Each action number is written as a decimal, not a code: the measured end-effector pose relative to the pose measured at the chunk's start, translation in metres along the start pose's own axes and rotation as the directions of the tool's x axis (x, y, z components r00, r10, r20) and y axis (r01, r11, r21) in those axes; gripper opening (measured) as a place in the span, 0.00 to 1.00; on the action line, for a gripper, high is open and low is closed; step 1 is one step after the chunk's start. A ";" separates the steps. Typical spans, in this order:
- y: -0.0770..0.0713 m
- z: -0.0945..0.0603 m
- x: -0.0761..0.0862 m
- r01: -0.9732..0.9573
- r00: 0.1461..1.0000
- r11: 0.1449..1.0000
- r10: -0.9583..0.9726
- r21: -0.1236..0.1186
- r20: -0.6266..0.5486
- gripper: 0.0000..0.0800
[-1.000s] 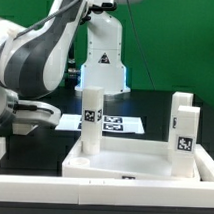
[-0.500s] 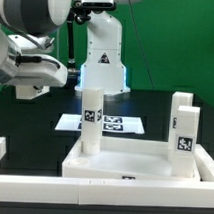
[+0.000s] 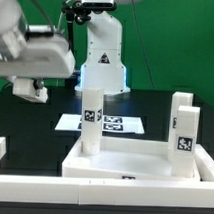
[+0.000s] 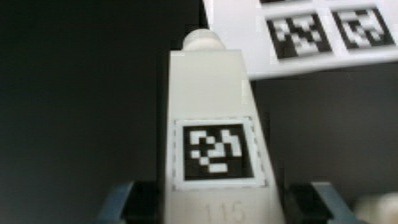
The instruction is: Assemble desk
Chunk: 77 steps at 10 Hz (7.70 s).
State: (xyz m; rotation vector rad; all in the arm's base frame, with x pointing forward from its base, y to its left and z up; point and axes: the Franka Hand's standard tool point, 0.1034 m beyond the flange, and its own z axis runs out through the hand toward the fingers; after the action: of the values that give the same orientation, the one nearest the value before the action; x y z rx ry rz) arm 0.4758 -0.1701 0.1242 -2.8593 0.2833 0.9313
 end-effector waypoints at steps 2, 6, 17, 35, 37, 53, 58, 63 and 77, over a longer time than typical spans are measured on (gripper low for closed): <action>-0.015 -0.042 0.003 -0.006 0.994 1.000 0.005 -0.008 -0.108 0.36; -0.011 -0.048 0.017 -0.005 0.931 0.999 -0.009 -0.036 -0.365 0.36; -0.088 -0.101 0.049 -0.079 0.393 0.997 0.015 -0.017 -0.919 0.36; -0.111 -0.099 0.066 -0.021 0.365 0.999 0.042 0.037 -0.930 0.36; -0.129 -0.104 0.074 -0.008 0.385 0.997 0.078 0.082 -0.920 0.36; -0.146 -0.050 0.080 -0.028 0.474 0.996 0.083 0.079 -0.877 0.36; -0.124 -0.045 0.087 -0.050 0.457 0.997 0.072 0.055 -0.886 0.36; -0.127 -0.031 0.092 -0.056 0.467 0.997 0.071 0.051 -0.881 0.36; -0.132 -0.032 0.095 -0.059 0.432 0.997 0.062 0.040 -0.900 0.81</action>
Offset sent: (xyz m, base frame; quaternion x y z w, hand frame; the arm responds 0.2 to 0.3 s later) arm 0.0000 0.0000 0.0000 0.0000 0.1938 0.0000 0.9810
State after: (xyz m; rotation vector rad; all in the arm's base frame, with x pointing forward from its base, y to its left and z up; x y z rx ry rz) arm 0.5981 -0.0600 0.1007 -3.0317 0.4596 -0.7583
